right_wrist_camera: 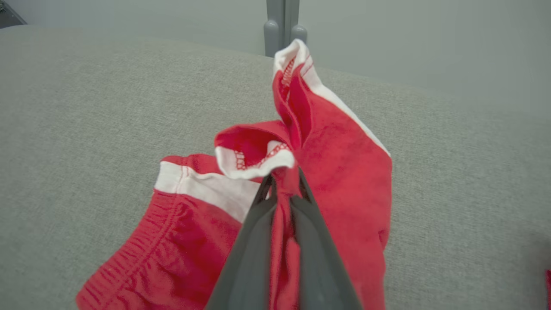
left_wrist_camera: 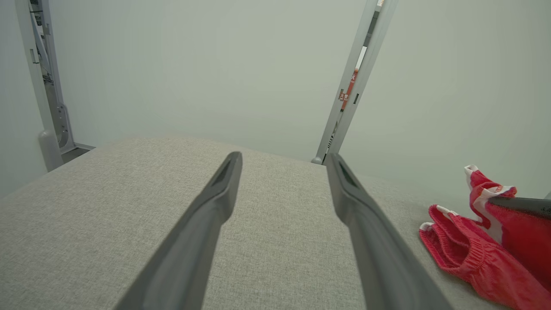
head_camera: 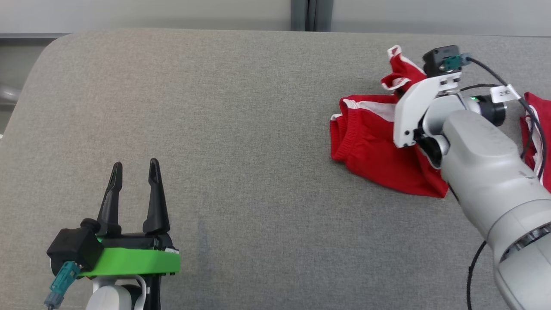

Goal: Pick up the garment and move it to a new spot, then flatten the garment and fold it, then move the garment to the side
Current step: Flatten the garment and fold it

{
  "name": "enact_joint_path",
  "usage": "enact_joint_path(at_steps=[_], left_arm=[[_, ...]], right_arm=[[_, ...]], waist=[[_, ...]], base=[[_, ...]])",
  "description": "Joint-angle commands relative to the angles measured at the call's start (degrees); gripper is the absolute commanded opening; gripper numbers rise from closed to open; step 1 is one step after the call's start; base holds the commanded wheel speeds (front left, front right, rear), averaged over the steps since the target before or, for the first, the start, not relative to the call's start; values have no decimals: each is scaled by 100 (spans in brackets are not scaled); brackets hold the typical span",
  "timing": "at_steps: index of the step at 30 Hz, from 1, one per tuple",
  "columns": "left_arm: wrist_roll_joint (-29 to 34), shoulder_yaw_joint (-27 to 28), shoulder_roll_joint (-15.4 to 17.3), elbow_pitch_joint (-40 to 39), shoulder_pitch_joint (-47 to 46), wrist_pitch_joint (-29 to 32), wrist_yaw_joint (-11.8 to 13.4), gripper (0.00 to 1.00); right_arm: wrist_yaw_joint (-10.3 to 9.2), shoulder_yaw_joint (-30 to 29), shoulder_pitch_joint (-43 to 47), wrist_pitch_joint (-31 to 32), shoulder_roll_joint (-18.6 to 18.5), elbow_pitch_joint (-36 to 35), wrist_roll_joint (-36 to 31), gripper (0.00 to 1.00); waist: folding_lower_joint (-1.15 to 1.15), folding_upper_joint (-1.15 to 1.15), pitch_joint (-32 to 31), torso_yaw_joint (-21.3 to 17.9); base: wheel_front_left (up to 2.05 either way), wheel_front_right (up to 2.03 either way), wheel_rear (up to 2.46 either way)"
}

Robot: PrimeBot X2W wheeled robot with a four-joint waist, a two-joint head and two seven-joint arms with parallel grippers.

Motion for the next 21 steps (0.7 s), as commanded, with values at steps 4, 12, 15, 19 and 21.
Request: enact_joint_path(at_steps=[4,12,15,19,21], left_arm=[[-59,-50,13,23,21,2,-2,100],[-104,-53,13,61,22,1,5,100],[-95,-31,13,55,60,1,13,100],[-54,1,13,58,45,1,14,100],[-38,32,13,37,27,1,13,100]], right_arm=[[-12,44,180,181,340,16,-159,0],[-12,-71,398,437,518,12,-396,0],[-11,-216,415,289,584,-19,-290,100],[-11,-500,550,265,661,-600,231,100],[-11,-649,633,371,660,-1136,601,100]], waist=[[0,0,65,165],[0,0,60,264],[0,0,44,226],[0,0,9,137],[0,0,-3,83]], base=[[0,0,0],[0,0,0],[0,0,0],[0,0,0],[0,0,0]])
